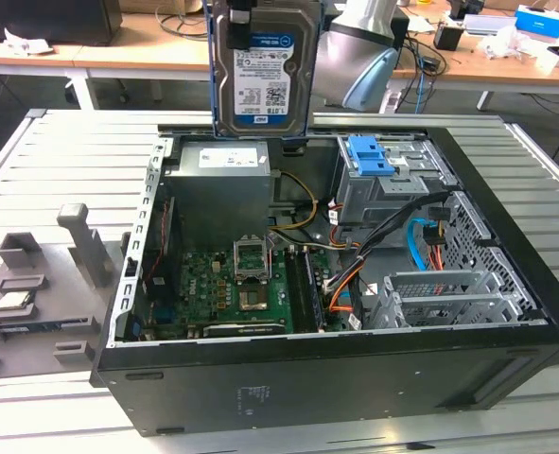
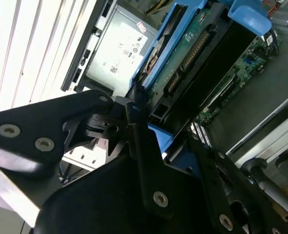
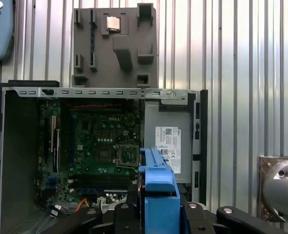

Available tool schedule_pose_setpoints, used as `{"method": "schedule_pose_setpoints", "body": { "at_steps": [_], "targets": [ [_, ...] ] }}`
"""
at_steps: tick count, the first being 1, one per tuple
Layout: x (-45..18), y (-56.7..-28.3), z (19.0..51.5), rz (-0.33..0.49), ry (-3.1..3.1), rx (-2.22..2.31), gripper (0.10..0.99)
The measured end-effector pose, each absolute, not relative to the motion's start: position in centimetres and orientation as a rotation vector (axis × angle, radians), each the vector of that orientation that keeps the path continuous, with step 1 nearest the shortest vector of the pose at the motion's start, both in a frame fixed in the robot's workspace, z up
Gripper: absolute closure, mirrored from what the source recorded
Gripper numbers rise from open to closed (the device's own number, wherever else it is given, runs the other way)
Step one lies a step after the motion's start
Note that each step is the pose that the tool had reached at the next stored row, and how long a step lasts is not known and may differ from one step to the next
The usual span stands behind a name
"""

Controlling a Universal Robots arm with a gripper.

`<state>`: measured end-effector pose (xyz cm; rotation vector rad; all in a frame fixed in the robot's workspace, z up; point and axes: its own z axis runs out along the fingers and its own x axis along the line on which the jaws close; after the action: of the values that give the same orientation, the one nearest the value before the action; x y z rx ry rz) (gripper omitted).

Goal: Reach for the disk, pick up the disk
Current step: 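Pick up the disk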

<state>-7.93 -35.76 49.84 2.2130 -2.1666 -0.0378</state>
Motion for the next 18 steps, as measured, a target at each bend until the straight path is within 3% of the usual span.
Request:
{"method": "schedule_pose_setpoints", "body": {
  "at_steps": [18],
  "targets": [
    [-3.3, -35.7, 46.9, -0.04, -2.165, 2.212, 0.722]
  ]
}}
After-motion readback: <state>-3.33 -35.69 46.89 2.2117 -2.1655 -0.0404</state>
